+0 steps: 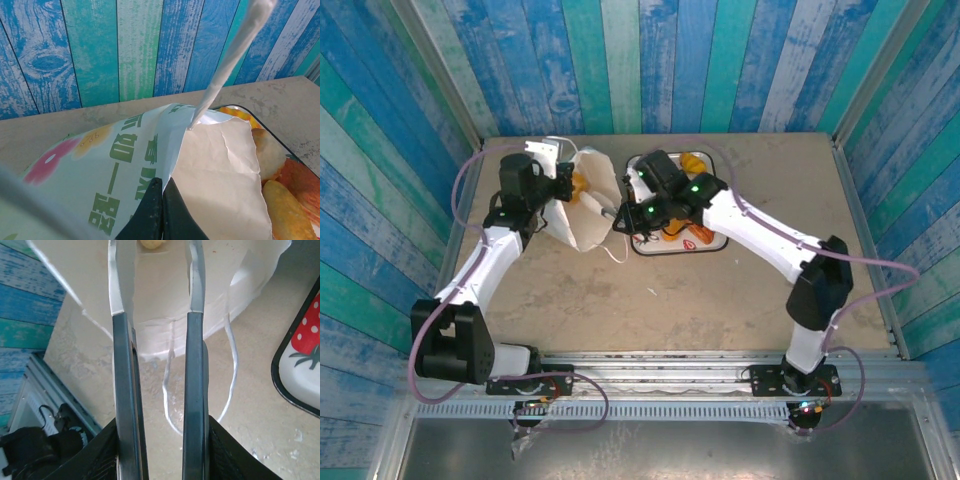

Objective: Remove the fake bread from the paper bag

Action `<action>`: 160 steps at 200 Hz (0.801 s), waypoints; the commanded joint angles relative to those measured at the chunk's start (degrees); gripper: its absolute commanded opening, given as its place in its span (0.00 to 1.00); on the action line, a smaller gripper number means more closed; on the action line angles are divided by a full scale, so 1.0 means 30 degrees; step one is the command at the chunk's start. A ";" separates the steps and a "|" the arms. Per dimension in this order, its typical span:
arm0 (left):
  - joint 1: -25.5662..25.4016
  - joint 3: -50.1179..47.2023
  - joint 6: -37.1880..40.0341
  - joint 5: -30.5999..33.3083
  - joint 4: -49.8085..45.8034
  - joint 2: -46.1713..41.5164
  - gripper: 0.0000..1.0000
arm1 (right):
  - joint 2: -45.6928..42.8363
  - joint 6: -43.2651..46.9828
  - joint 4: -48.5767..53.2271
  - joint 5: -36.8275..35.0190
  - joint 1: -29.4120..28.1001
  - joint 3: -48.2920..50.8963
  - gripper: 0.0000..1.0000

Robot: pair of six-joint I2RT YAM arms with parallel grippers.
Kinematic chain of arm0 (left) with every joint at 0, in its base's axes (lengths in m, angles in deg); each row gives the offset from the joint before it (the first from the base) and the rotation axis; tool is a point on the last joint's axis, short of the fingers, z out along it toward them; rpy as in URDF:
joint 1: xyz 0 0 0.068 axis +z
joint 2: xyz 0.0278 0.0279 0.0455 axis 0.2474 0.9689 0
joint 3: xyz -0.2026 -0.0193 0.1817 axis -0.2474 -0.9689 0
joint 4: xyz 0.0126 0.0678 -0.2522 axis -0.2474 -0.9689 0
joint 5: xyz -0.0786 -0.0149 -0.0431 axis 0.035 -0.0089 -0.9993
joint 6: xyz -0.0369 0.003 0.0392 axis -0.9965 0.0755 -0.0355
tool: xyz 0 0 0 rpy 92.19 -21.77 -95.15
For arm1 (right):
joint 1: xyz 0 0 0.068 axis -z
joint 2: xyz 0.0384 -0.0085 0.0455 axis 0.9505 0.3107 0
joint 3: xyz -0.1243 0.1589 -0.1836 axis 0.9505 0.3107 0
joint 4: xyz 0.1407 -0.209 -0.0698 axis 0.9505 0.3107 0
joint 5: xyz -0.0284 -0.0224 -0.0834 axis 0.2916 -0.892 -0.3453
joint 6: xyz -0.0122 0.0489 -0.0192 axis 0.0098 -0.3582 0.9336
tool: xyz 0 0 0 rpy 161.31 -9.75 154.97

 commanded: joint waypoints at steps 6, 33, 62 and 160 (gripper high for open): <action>-0.0043 0.0525 -0.0219 -0.0316 0.0298 0.0607 0.00 | 0.0911 0.0005 -0.0136 0.0050 -0.0281 -0.1556 0.41; -0.0037 0.0527 -0.0190 -0.0411 0.0257 0.0541 0.00 | 0.2004 -0.0041 0.0131 -0.0223 -0.0397 -0.2527 0.41; -0.0045 0.0353 -0.0248 -0.0531 0.0337 0.0455 0.00 | 0.3446 -0.0018 0.0481 -0.0763 -0.0418 -0.3702 0.41; -0.0308 0.0299 -0.0176 -0.1347 0.0015 0.0215 0.00 | 0.8427 -0.0396 0.1850 -0.2399 -0.0366 -0.9092 0.49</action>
